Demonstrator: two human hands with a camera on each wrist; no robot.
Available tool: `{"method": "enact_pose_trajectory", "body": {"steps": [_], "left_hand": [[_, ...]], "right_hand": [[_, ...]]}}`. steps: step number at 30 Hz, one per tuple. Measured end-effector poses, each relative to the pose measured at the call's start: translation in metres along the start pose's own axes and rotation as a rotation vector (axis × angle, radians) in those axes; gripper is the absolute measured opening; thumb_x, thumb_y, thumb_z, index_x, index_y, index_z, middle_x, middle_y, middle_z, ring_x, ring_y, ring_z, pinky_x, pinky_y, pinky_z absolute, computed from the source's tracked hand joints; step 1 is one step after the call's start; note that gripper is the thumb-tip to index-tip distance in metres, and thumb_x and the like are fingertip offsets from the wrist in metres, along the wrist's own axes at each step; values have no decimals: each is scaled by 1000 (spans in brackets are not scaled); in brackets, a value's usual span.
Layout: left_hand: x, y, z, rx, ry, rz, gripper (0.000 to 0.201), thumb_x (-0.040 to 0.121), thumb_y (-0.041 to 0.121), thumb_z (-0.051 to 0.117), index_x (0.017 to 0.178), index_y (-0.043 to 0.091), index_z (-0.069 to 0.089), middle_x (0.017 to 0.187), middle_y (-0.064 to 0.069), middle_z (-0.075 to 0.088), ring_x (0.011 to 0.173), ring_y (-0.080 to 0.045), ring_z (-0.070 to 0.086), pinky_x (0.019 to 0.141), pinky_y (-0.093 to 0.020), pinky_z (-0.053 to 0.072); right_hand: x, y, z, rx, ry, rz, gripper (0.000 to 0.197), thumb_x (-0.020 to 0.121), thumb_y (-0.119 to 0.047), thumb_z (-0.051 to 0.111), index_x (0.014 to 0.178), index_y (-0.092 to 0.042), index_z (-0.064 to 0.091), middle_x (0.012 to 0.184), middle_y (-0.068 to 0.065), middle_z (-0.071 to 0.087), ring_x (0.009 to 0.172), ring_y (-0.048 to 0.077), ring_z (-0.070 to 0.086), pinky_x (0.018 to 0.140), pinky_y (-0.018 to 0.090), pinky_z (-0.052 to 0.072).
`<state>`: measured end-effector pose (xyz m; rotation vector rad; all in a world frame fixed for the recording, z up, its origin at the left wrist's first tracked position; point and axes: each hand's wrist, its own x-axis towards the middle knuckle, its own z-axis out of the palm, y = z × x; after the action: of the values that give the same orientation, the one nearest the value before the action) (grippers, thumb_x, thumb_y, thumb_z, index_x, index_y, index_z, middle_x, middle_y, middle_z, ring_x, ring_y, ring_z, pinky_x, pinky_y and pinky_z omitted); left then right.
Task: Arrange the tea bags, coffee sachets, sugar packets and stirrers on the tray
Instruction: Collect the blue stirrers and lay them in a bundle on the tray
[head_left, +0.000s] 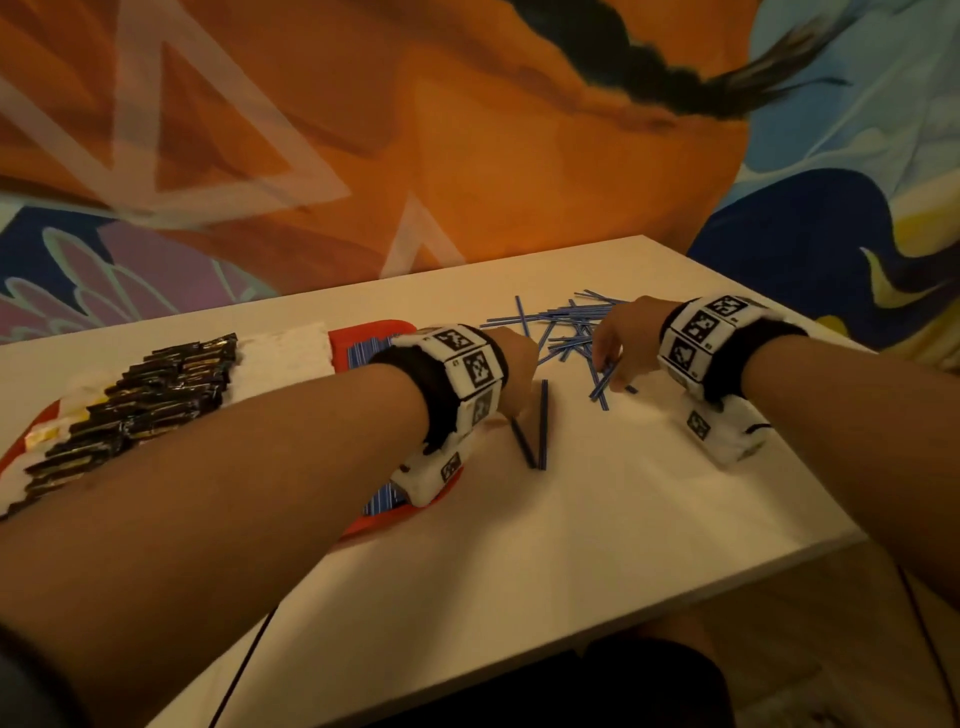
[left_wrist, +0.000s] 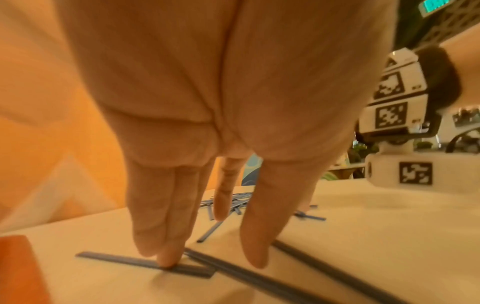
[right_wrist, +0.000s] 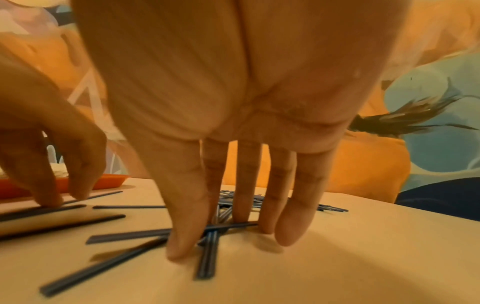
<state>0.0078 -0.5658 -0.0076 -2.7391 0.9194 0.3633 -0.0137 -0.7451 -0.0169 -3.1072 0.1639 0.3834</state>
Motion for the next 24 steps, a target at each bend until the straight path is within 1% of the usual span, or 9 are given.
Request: {"method": "enact_pose_trajectory", "body": {"steps": [1, 3, 6, 11, 14, 16, 19, 21, 24], "left_hand": [[-1, 1, 0, -19, 16, 35, 40, 94, 31, 67, 126, 11, 53, 114, -7, 59, 89, -19, 52, 75, -30, 42], [-3, 6, 3, -44, 34, 65, 50, 93, 37, 67, 133, 14, 49, 124, -6, 58, 98, -21, 52, 76, -31, 43], [-4, 18, 10, -5, -4, 108, 51, 92, 40, 68, 134, 17, 51, 125, -4, 59, 100, -20, 54, 75, -31, 44], [6, 27, 10, 40, 4, 186, 43, 93, 28, 69, 133, 15, 58, 126, -5, 60, 113, -23, 58, 76, -28, 44], [19, 24, 6, 39, 20, 191, 31, 96, 18, 64, 126, 10, 65, 126, -10, 63, 104, -23, 59, 77, -28, 47], [30, 21, 2, 41, 29, 187, 29, 96, 14, 61, 124, 7, 66, 125, -12, 63, 95, -20, 54, 75, -28, 45], [45, 18, -5, 2, 37, 171, 18, 94, 11, 62, 111, 6, 67, 105, -10, 59, 83, -18, 50, 67, -27, 43], [53, 12, -10, -5, 58, 155, 15, 93, 15, 66, 107, 10, 67, 101, -9, 55, 84, -20, 52, 66, -28, 41], [68, -5, -22, -43, 123, 93, 28, 95, 22, 64, 122, 13, 59, 118, -10, 57, 106, -26, 56, 79, -32, 44]], "right_hand": [[1, 1, -1, 27, 9, -5, 25, 74, -28, 85, 95, -27, 70, 102, -7, 71, 95, 14, 64, 90, 31, 52], [4, 6, -5, 75, 40, 5, 28, 74, -28, 86, 97, -26, 71, 102, -8, 70, 99, 15, 64, 91, 32, 51], [14, 18, -14, 98, 114, 77, 40, 76, -31, 84, 112, -22, 68, 115, -1, 64, 109, 21, 60, 95, 32, 47], [46, 43, -20, 164, 150, 215, 60, 82, -23, 76, 136, -19, 49, 133, 7, 57, 118, 29, 53, 88, 33, 43], [65, 51, -19, 205, 114, 250, 68, 84, -20, 71, 145, -18, 39, 138, 12, 52, 119, 32, 52, 93, 38, 46], [76, 54, -18, 222, 53, 255, 75, 85, -19, 69, 150, -18, 32, 145, 13, 46, 124, 35, 49, 98, 41, 46], [83, 55, -17, 189, -22, 266, 76, 89, -18, 65, 154, -18, 25, 154, 12, 37, 133, 35, 42, 104, 39, 42], [84, 55, -17, 152, -19, 246, 67, 91, -12, 64, 151, -13, 35, 154, 12, 38, 136, 33, 42, 102, 34, 39], [82, 54, -15, 128, 38, 196, 51, 86, -11, 68, 135, -14, 55, 137, 12, 56, 123, 32, 54, 93, 31, 43]]}}
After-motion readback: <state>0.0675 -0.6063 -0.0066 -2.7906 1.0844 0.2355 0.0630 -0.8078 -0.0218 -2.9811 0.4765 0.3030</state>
